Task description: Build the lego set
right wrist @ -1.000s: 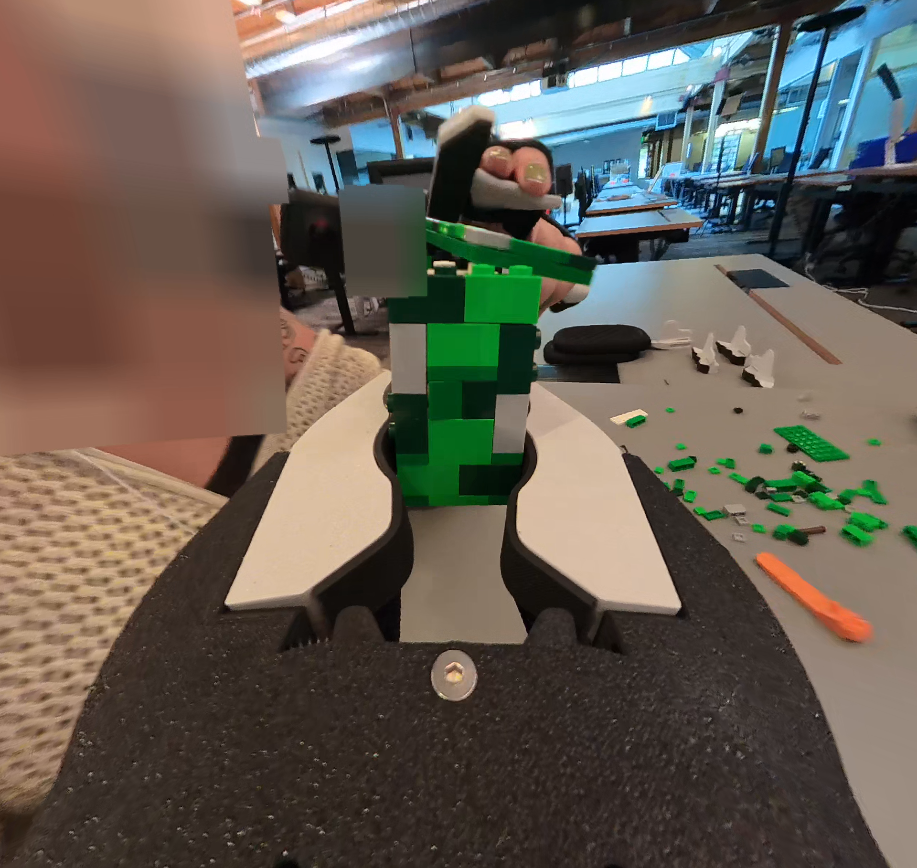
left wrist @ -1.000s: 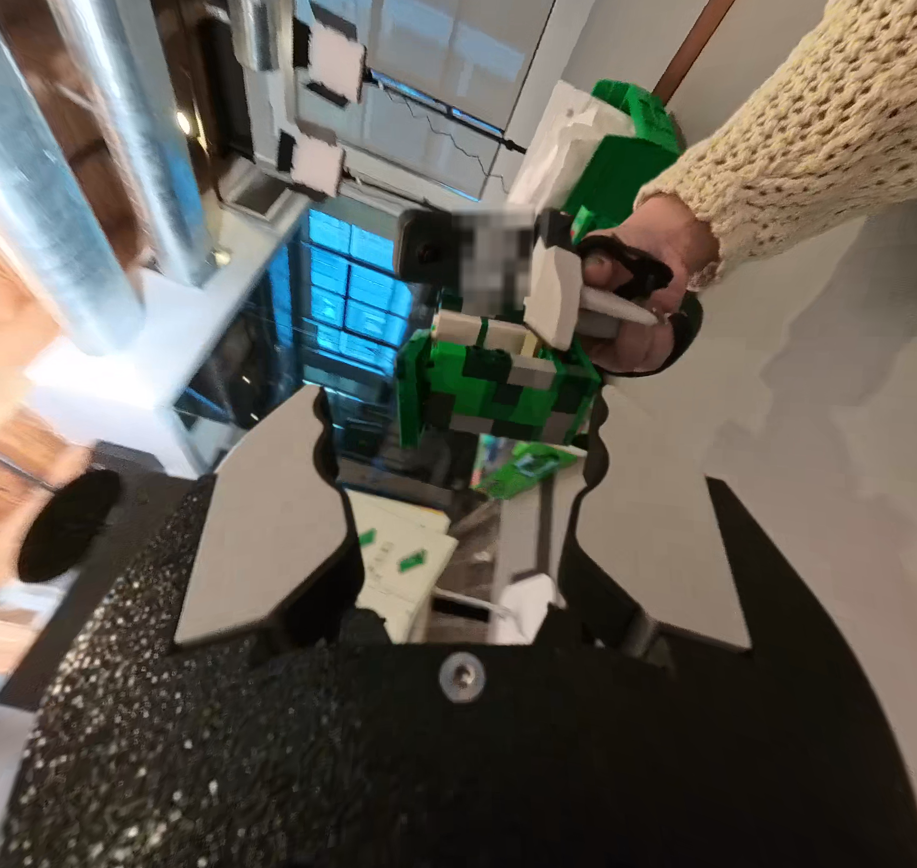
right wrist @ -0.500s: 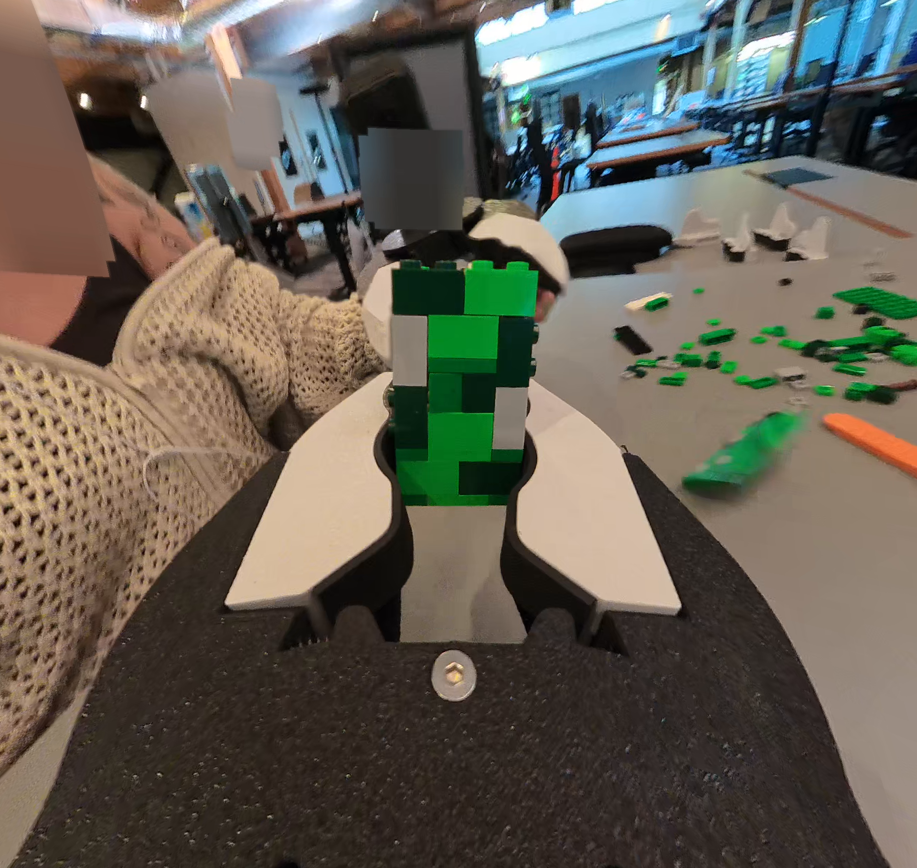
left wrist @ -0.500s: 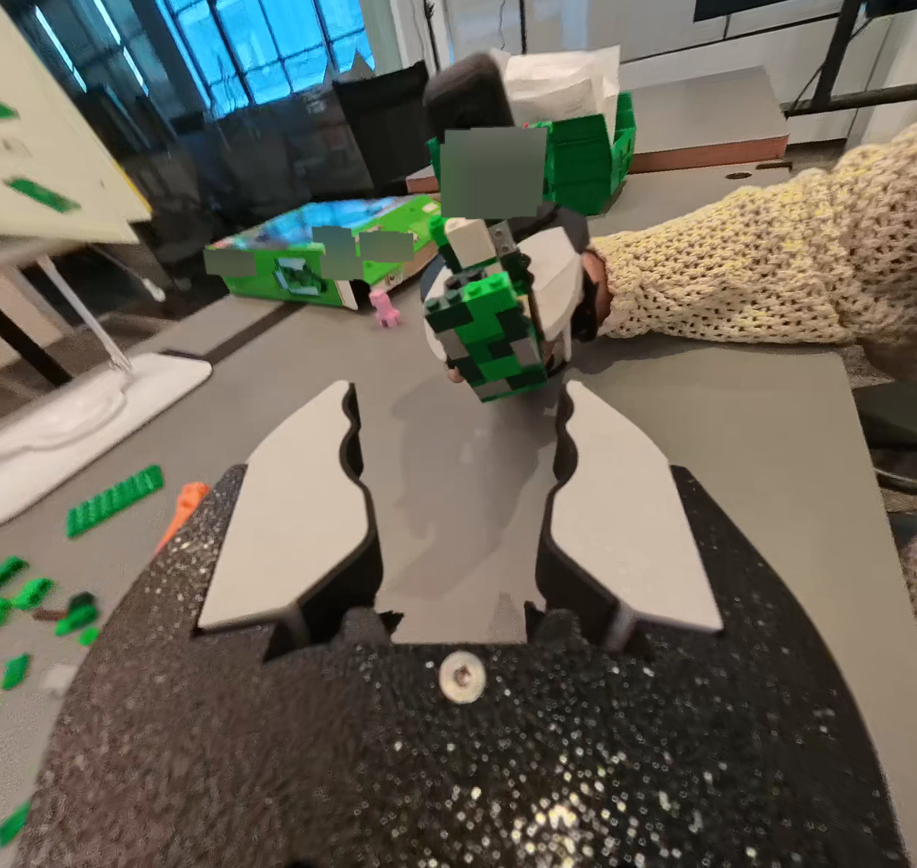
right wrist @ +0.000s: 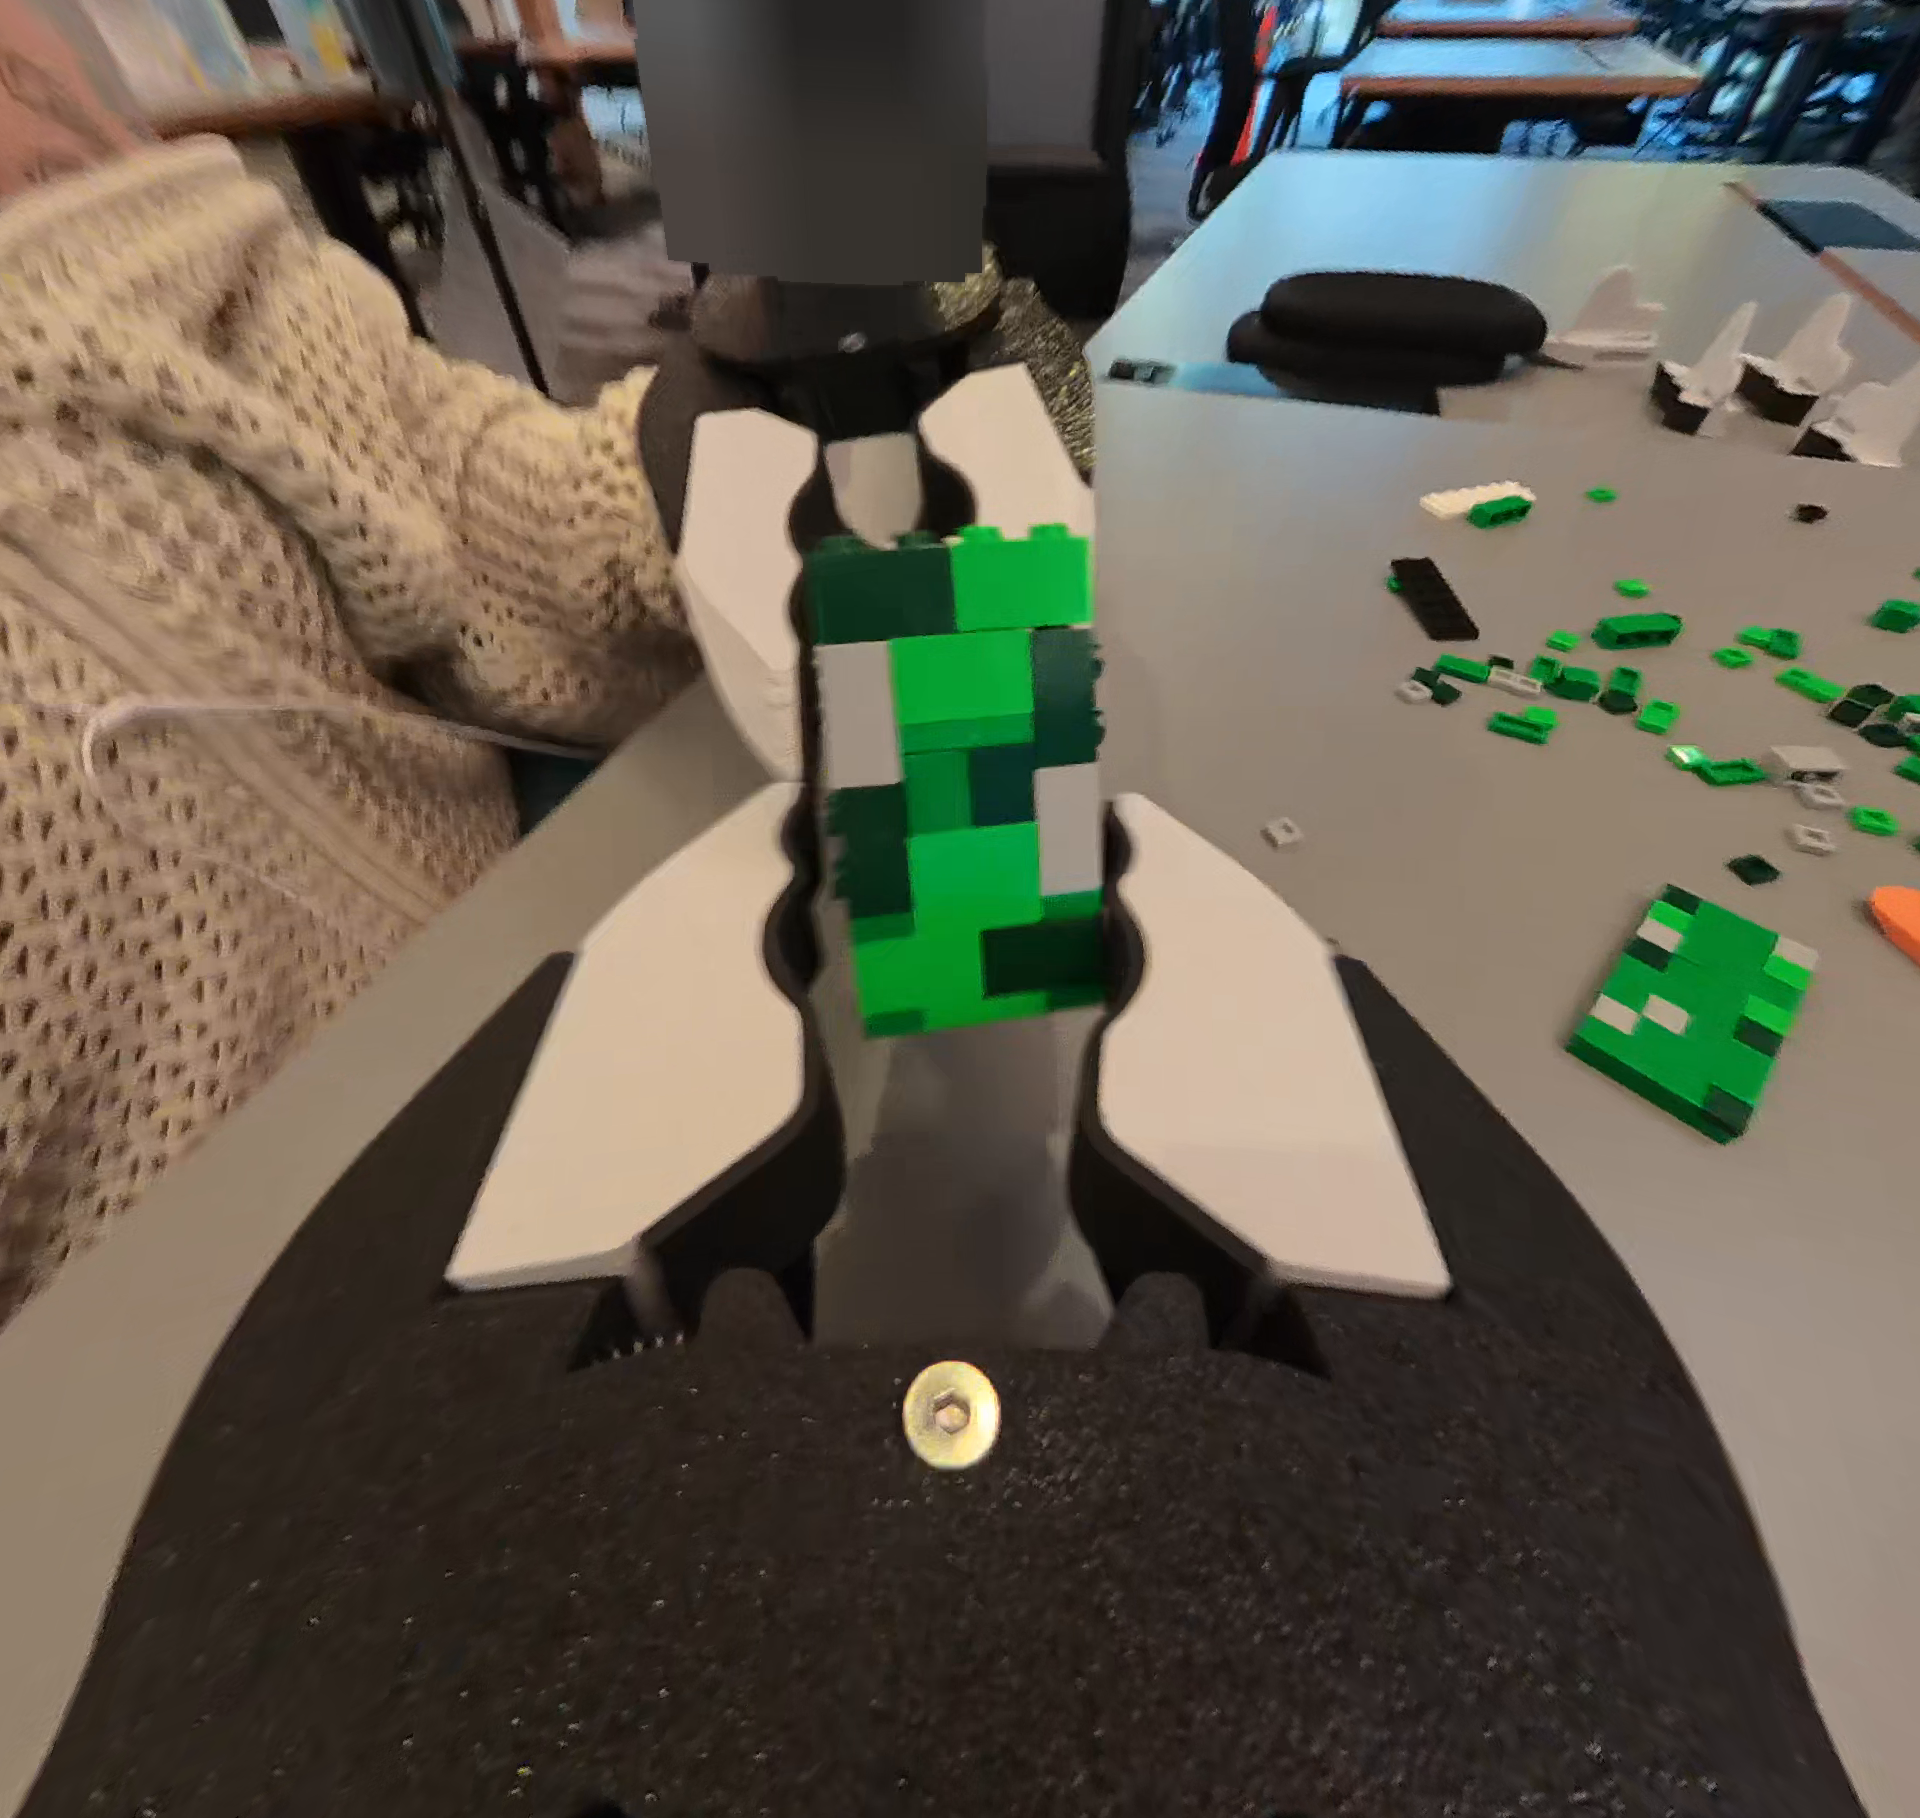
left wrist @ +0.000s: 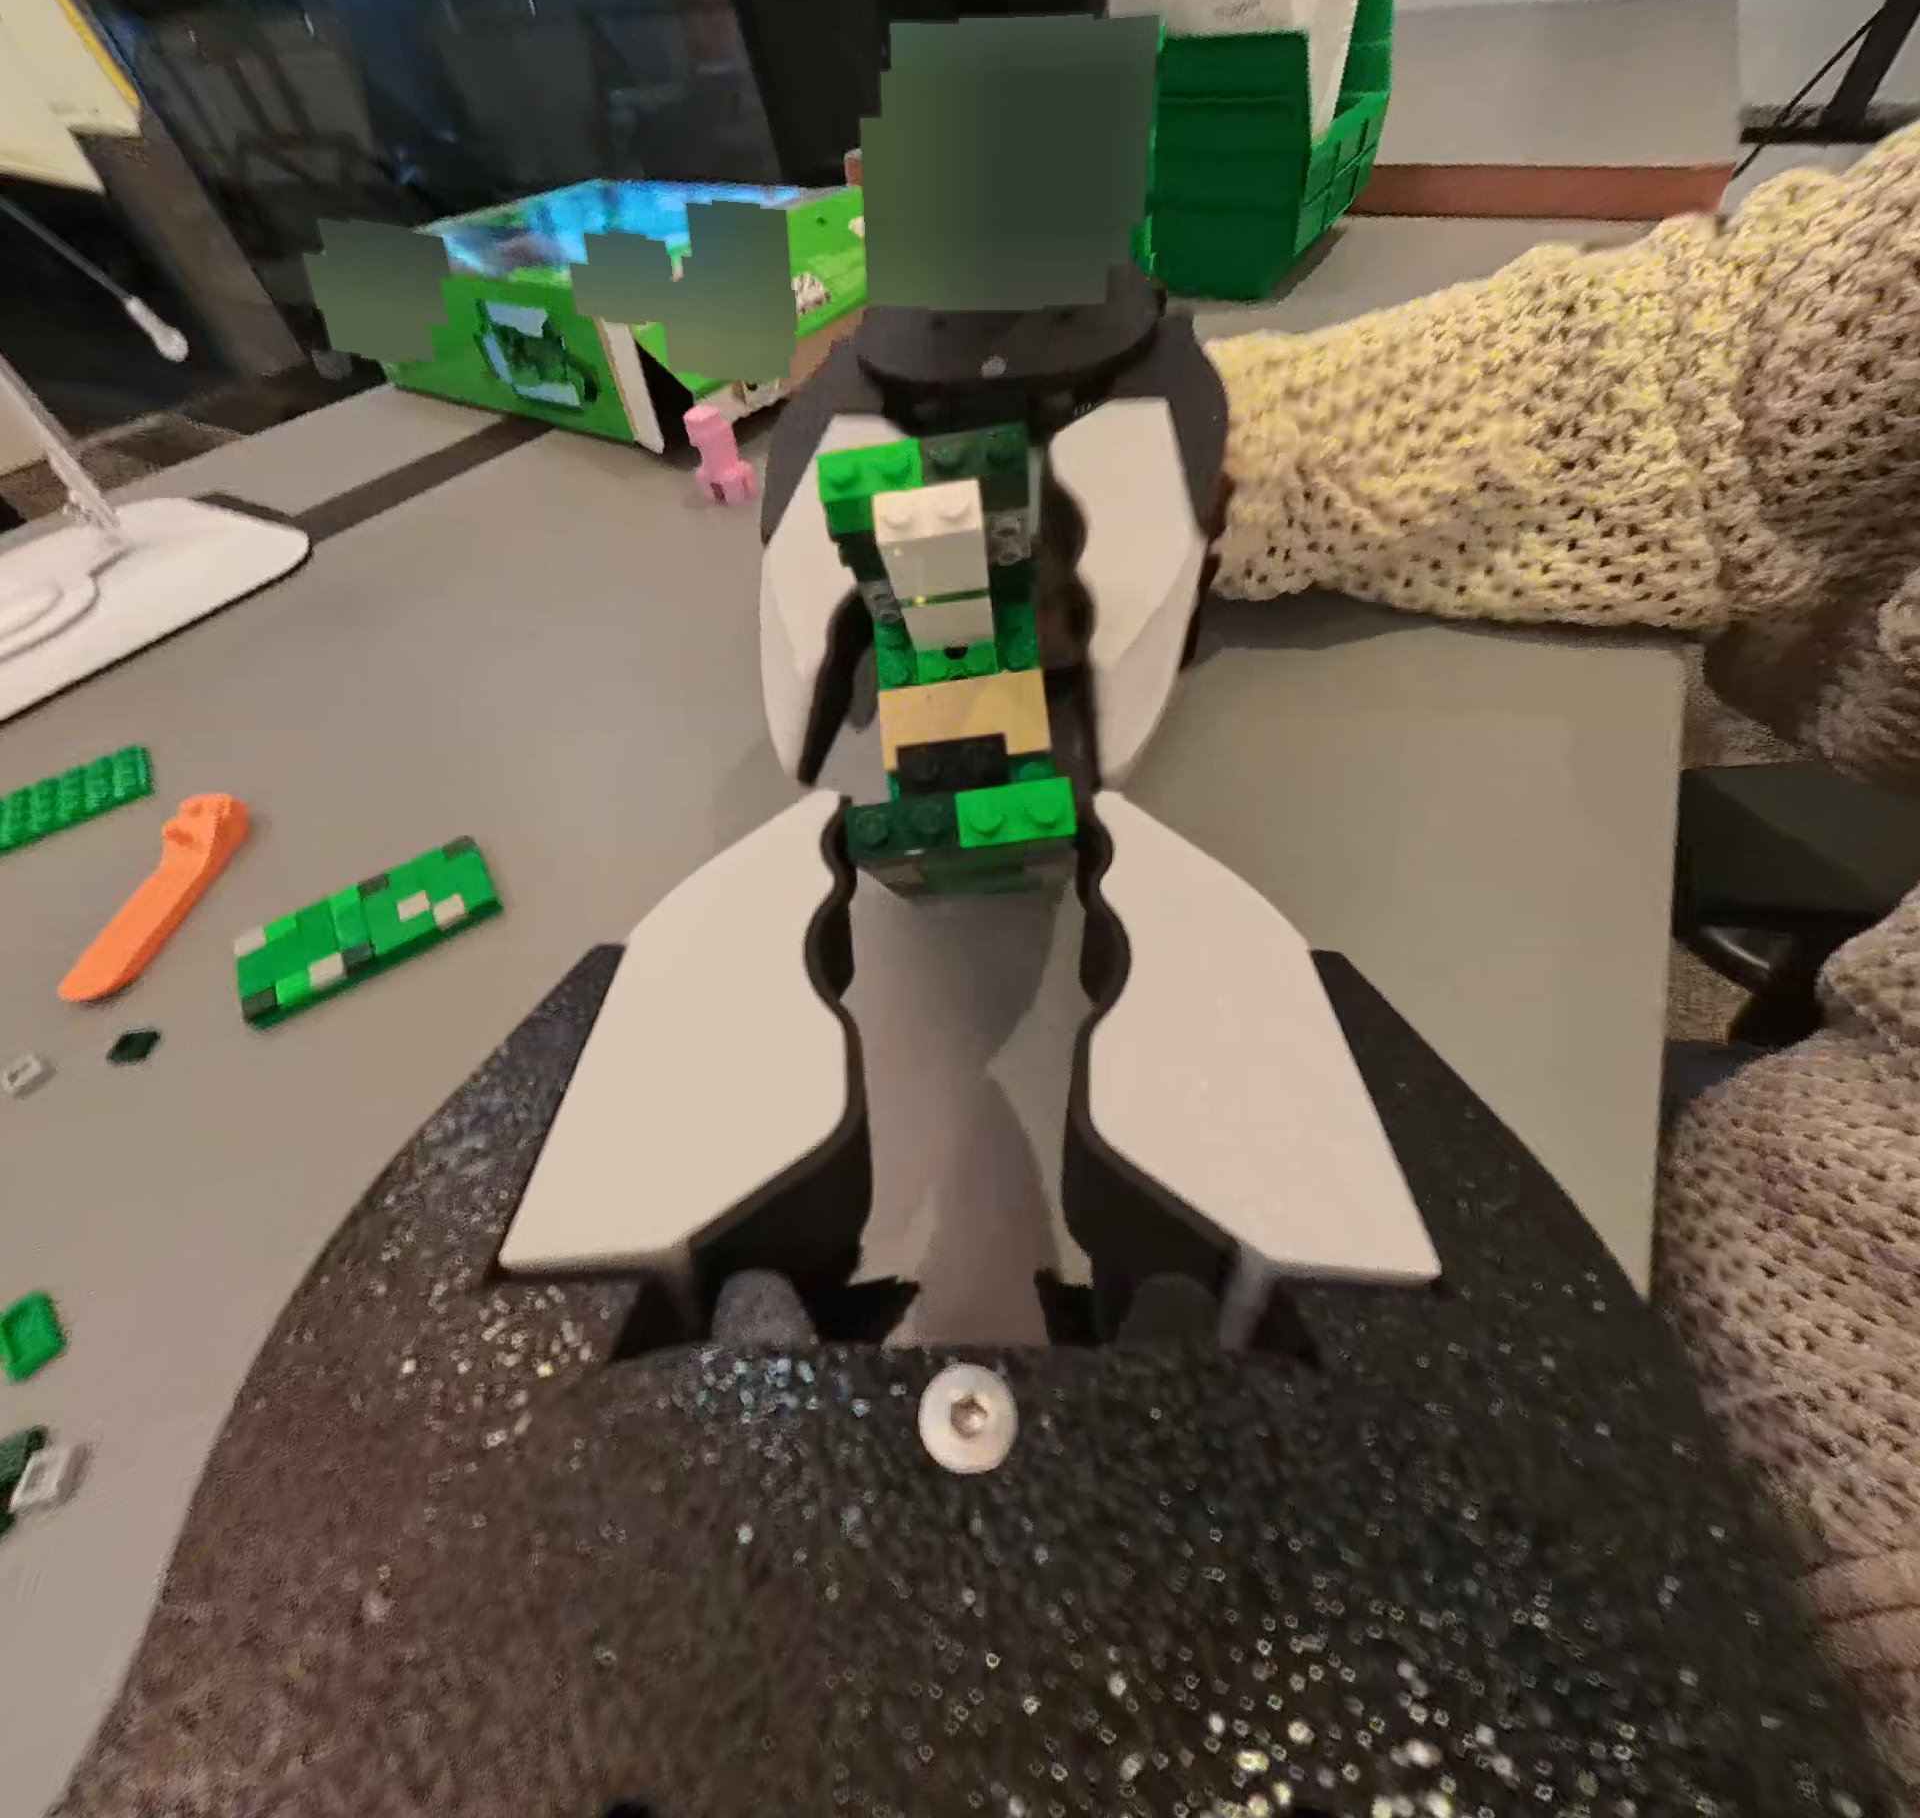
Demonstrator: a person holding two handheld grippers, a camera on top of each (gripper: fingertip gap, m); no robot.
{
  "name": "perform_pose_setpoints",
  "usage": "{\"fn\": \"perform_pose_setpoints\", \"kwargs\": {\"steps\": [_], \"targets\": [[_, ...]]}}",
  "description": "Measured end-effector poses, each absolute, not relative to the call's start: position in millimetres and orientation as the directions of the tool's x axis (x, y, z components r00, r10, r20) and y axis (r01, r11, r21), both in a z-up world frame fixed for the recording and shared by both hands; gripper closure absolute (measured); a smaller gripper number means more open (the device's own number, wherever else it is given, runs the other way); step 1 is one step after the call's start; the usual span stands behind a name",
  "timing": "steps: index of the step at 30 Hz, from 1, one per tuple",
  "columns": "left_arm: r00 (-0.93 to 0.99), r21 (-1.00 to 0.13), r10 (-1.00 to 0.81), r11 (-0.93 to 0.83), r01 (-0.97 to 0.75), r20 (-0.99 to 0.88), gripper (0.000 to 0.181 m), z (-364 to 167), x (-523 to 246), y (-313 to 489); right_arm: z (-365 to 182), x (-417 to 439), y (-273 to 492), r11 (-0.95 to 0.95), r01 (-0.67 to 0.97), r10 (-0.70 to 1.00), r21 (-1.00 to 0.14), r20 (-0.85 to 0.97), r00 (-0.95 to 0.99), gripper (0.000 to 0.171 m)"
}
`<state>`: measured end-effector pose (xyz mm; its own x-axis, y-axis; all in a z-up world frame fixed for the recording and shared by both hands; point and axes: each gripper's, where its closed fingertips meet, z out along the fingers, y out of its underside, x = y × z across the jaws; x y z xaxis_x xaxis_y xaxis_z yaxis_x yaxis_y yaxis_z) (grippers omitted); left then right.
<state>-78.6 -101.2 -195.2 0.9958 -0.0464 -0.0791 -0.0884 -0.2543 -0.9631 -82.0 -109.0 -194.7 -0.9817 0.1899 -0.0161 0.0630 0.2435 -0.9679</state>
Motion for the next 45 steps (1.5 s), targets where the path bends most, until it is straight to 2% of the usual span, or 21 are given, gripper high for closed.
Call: {"fn": "perform_pose_setpoints", "kwargs": {"steps": [1, 5, 7, 10, 13, 15, 19, 25, 27, 29, 31, 33, 36, 40, 43, 45], "targets": [[0.996, -0.957, -0.033, -0.278, -0.085, -0.079, 0.141, -200.3, -82.2, -103.2, -197.0, -82.6, -104.7, 0.257, 0.069, 0.190, -0.964, -0.019, -0.982, 0.114], [0.996, -0.924, -0.003, -0.374, -0.081, -0.087, 0.141, -220.2, -97.5, -107.6, -196.7, -100.1, -73.4, 0.229, 0.140, 0.260, -0.963, -0.078, -0.962, 0.114], [0.998, -0.906, -0.017, -0.419, -0.062, -0.061, 0.141, -226.1, -100.5, -108.5, -198.7, -130.1, -56.3, 0.222, 0.216, 0.409, -0.951, -0.110, -0.906, 0.121], [0.998, -0.851, -0.030, -0.521, -0.064, -0.057, 0.126, -243.1, -103.9, -112.5, -211.2, -177.3, -42.5, 0.272, 0.383, 0.618, -0.883, -0.145, -0.773, 0.125], [0.995, -0.826, -0.017, -0.557, -0.088, -0.095, 0.111, -249.5, -104.1, -116.4, -225.3, -207.8, -50.0, 0.366, 0.481, 0.697, -0.796, -0.108, -0.709, 0.120], [0.995, -0.837, 0.002, -0.540, -0.083, -0.099, 0.109, -246.3, -102.3, -120.5, -230.9, -223.5, -59.1, 0.421, 0.511, 0.719, -0.749, -0.068, -0.691, 0.121], [0.990, -0.881, 0.066, -0.466, -0.077, -0.122, 0.110, -233.1, -104.8, -128.8, -252.1, -232.3, -69.5, 0.607, 0.568, 0.692, -0.556, 0.018, -0.722, 0.119], [0.984, -0.909, 0.113, -0.410, -0.081, -0.138, 0.111, -223.5, -108.5, -132.6, -264.0, -234.9, -64.8, 0.652, 0.614, 0.706, -0.446, 0.062, -0.705, 0.124], [0.983, -0.915, 0.118, -0.396, -0.083, -0.141, 0.111, -221.3, -108.8, -133.7, -265.7, -225.2, -62.2, 0.625, 0.653, 0.720, -0.427, -0.007, -0.694, 0.124], [0.980, -0.923, 0.129, -0.373, -0.094, -0.152, 0.112, -217.6, -109.2, -134.9, -263.2, -212.2, -71.9, 0.583, 0.681, 0.696, -0.443, -0.160, -0.700, 0.127], [0.974, -0.933, 0.156, -0.345, -0.101, -0.164, 0.112, -213.1, -111.8, -136.8, -253.9, -194.0, -89.1, 0.559, 0.683, 0.588, -0.471, -0.355, -0.727, 0.128], [0.968, -0.944, 0.181, -0.310, -0.114, -0.176, 0.112, -207.4, -114.2, -138.9, -243.1, -202.4, -89.2, 0.490, 0.681, 0.570, -0.545, -0.391, -0.723, 0.130], [0.963, -0.959, 0.197, -0.251, -0.133, -0.186, 0.112, -198.9, -115.0, -142.3, -238.5, -228.0, -74.7, 0.413, 0.611, 0.609, -0.676, -0.294, -0.737, 0.136], [0.960, -0.972, 0.208, -0.180, -0.149, -0.186, 0.115, -189.2, -116.1, -146.5, -236.1, -241.1, -61.7, 0.377, 0.426, 0.606, -0.822, -0.129, -0.785, 0.137], [0.939, -0.976, 0.273, -0.112, -0.186, -0.210, 0.120, -178.5, -125.8, -150.9, -230.4, -250.0, -55.9, 0.348, 0.302, 0.611, -0.887, -0.030, -0.791, 0.137], [0.934, -0.979, 0.296, -0.094, -0.180, -0.200, 0.117, -176.0, -129.5, -153.1, -213.5, -257.0, -53.2, 0.283, 0.206, 0.643, -0.937, 0.026, -0.766, 0.138]]}}
